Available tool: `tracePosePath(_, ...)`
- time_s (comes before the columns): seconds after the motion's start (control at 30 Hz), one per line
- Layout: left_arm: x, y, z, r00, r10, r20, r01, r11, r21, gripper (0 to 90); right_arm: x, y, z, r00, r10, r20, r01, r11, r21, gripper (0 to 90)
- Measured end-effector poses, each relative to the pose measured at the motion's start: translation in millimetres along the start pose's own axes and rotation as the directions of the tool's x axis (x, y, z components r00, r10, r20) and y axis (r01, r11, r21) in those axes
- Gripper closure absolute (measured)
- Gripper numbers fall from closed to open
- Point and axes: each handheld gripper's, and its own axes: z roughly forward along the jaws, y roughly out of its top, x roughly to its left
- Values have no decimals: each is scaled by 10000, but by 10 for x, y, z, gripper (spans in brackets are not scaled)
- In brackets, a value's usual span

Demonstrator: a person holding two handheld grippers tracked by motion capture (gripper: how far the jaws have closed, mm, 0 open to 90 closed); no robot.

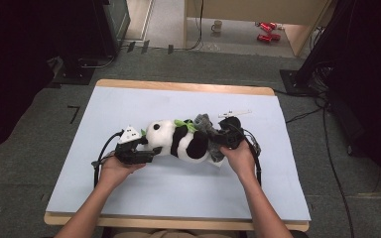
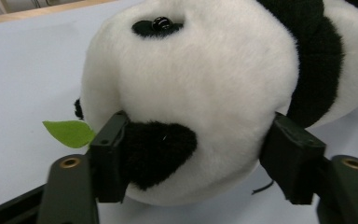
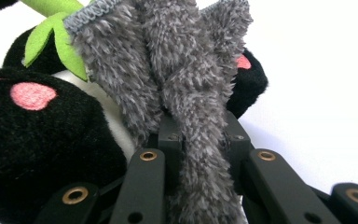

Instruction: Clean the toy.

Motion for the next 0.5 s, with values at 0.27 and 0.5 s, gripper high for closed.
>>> tracePosePath(0.27,3,30,-34,9992,-345,221,340,9992,223,476,-64,62,-176,9987,479,-147,-483,9984,-293,758)
tracePosePath(0.5,-24,96,-61,9951,-929,341,922,9955,240,494,-27,354,-479,9991,429,38,-425,9972,-611,758)
